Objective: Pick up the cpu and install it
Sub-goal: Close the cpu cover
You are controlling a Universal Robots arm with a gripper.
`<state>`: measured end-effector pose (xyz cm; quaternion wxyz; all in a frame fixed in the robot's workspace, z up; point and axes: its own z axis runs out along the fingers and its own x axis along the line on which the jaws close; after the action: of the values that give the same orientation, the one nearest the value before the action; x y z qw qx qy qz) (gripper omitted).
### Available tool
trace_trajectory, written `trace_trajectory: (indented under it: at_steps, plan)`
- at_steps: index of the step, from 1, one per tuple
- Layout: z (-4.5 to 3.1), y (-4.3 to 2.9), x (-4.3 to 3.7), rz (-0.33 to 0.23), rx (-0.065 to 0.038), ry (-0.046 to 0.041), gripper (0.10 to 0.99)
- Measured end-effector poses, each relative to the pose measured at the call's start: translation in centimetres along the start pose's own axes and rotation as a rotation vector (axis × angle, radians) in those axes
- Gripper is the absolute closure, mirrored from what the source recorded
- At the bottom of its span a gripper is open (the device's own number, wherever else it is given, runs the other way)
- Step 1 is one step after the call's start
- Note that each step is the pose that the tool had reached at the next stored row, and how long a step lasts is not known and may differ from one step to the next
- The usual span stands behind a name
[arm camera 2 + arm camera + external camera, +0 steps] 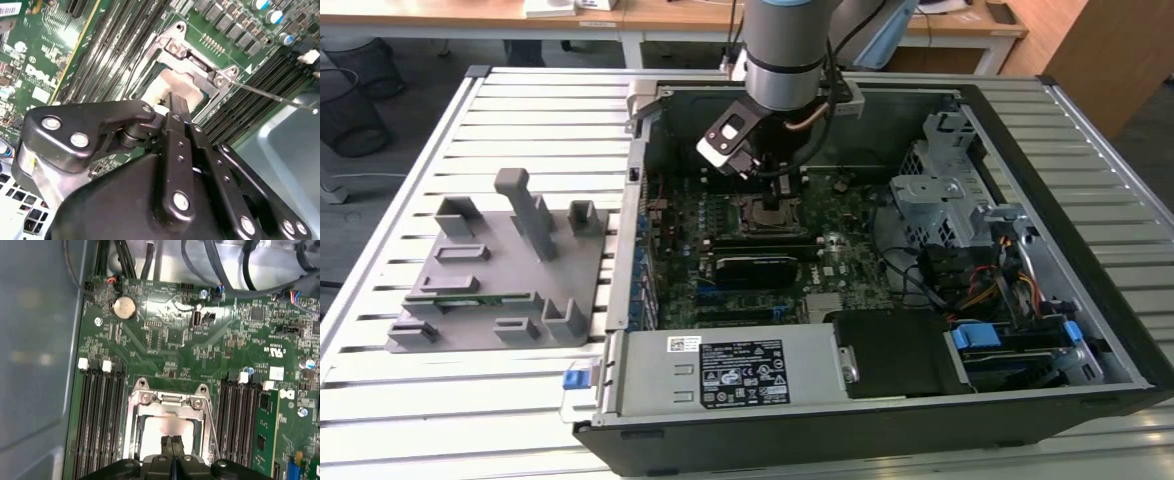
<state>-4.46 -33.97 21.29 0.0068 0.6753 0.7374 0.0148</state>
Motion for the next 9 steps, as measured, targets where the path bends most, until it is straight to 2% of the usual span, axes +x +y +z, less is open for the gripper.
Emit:
trace_trajectory:
  at_steps: [9]
  plan:
    - [0.02,0.8,-0.07,0.0,0.0,0.0,0.98]
